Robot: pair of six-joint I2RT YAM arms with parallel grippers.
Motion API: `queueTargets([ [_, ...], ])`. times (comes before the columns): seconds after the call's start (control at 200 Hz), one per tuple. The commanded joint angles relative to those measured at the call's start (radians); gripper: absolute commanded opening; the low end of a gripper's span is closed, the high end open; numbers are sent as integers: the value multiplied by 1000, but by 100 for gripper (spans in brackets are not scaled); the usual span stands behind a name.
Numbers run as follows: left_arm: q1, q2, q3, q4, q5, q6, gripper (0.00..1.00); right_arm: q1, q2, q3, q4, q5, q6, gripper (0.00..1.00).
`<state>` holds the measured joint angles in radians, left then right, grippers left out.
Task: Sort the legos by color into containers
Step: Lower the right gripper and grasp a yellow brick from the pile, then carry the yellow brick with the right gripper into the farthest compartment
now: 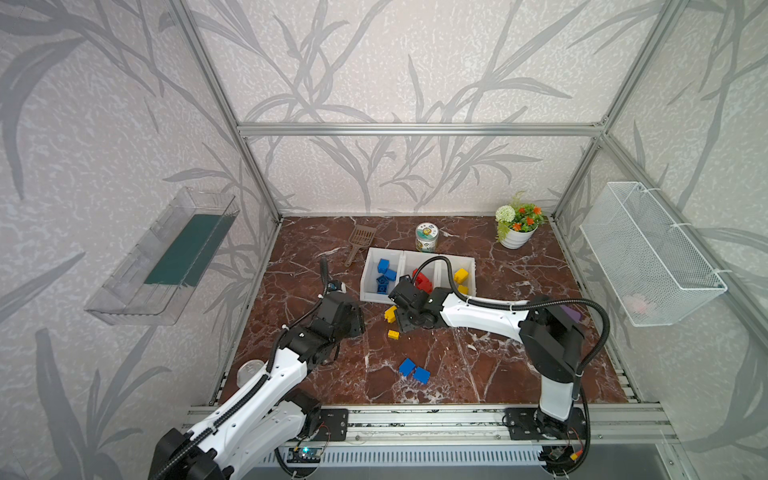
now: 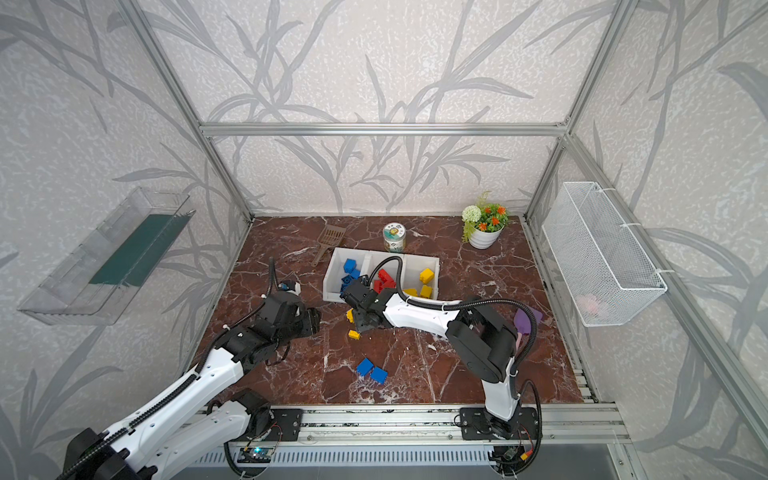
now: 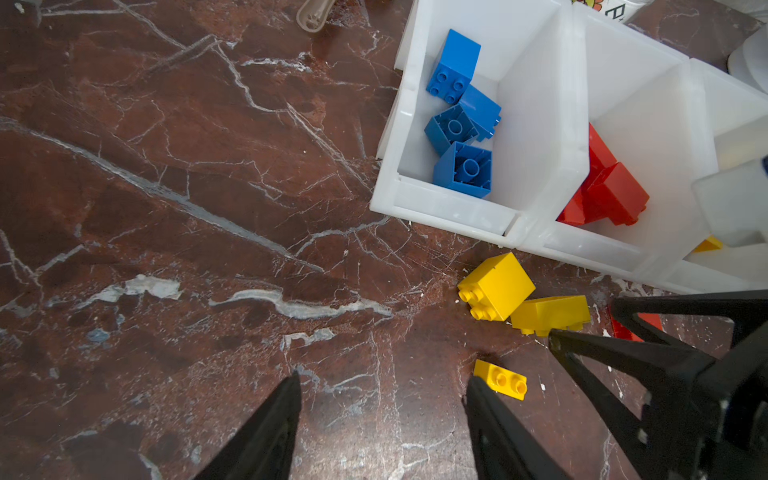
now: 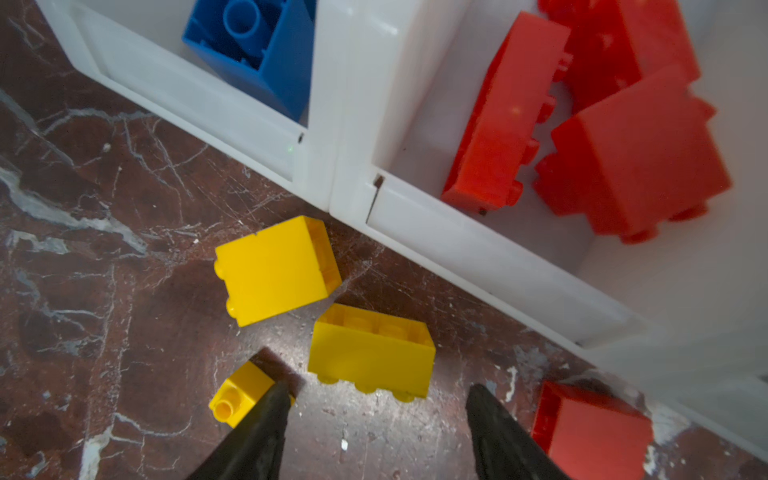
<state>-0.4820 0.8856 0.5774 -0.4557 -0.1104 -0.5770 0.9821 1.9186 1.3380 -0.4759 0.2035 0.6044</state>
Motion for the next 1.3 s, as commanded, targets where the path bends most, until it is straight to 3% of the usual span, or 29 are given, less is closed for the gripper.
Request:
queueTargets([
  [0.0,5,-8,-10,2,2,-18,66,5,34,38,-13,-6,3,69],
  [0.275,5,-46,-29,10,23,-34,65,6,90,74,-33,13,25,66],
  [0.62,5,-74,-46,7,26,-49,65,5,106,72,-35,13,64,44],
  [0.8,4,-72,-47,11,32,-53,66,6,2,28,-54,46,39,42],
  [0.92,4,-68,-48,14,32,-54,66,-2,-122,3,-119,152,-20,41],
  [1.045,5,-60,-51,23,40,-56,66,-73,-270,-54,-133,195,-64,42],
  [1.12,4,-52,-51,29,49,-57,66,-141,-337,-132,-44,202,-106,41],
  [1.295,4,-42,-49,40,62,-61,65,-318,-335,-151,-12,108,-139,41],
])
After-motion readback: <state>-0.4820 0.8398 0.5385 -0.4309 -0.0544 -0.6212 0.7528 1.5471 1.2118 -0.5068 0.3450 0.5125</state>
